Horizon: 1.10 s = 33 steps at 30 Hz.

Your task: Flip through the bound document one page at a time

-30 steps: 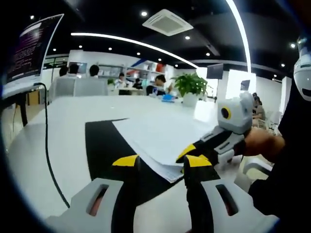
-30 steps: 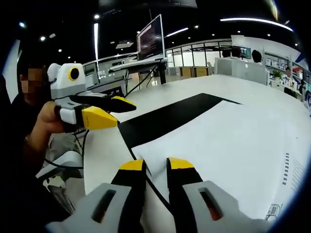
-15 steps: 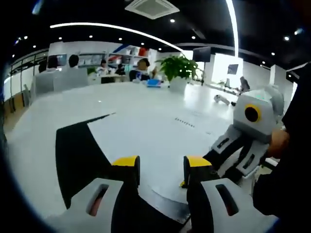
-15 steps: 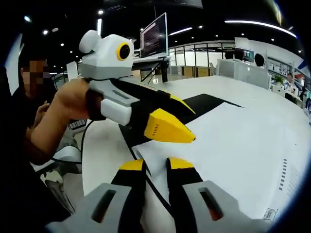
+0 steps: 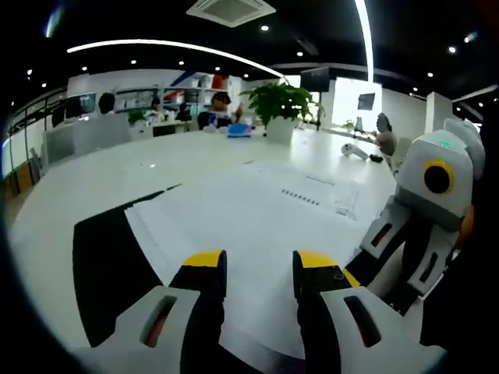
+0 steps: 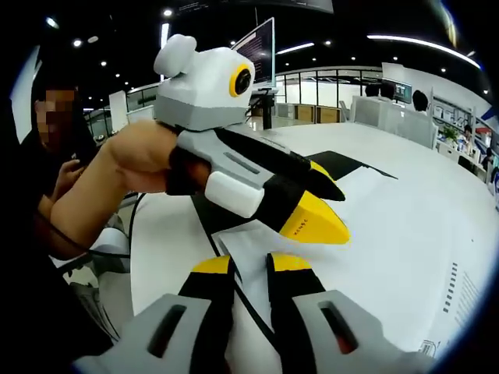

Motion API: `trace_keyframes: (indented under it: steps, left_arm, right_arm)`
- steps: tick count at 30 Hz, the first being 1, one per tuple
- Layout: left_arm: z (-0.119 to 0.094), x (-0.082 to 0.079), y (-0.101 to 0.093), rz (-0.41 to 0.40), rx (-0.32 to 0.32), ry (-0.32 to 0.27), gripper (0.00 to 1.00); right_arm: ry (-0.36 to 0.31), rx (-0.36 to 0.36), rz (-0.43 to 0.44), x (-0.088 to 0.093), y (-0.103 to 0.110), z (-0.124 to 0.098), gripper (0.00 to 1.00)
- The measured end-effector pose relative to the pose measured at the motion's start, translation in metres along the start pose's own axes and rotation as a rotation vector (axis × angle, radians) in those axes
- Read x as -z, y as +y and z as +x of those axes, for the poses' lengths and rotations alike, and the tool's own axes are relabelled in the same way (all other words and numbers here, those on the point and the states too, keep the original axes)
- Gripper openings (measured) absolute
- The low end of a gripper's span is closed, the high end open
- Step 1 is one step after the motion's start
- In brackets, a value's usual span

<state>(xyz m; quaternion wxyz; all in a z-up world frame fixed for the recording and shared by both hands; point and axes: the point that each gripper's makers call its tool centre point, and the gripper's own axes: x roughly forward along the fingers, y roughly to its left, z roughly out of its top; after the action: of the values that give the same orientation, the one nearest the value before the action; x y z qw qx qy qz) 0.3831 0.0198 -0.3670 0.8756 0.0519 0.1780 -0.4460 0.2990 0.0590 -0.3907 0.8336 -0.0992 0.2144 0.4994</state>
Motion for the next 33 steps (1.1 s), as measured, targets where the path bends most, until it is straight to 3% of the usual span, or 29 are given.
trace_keyframes:
  steps: [14, 21, 28, 33]
  left_arm:
    - [0.021, 0.011, -0.01, 0.041, 0.068, 0.109, 0.37]
    - [0.022, 0.011, -0.017, 0.092, 0.064, 0.134, 0.36]
    - [0.022, 0.011, -0.018, 0.091, 0.061, 0.124, 0.34]
    - [0.023, 0.011, -0.017, 0.096, 0.064, 0.123, 0.33]
  right_arm:
    - [-0.001, -0.014, -0.006, -0.001, -0.002, 0.0, 0.18]
    - [-0.002, -0.016, -0.006, -0.001, -0.002, 0.001, 0.18]
    - [0.002, -0.015, -0.002, -0.001, -0.002, 0.001, 0.18]
    - [-0.005, -0.048, 0.006, -0.001, 0.003, 0.001, 0.27]
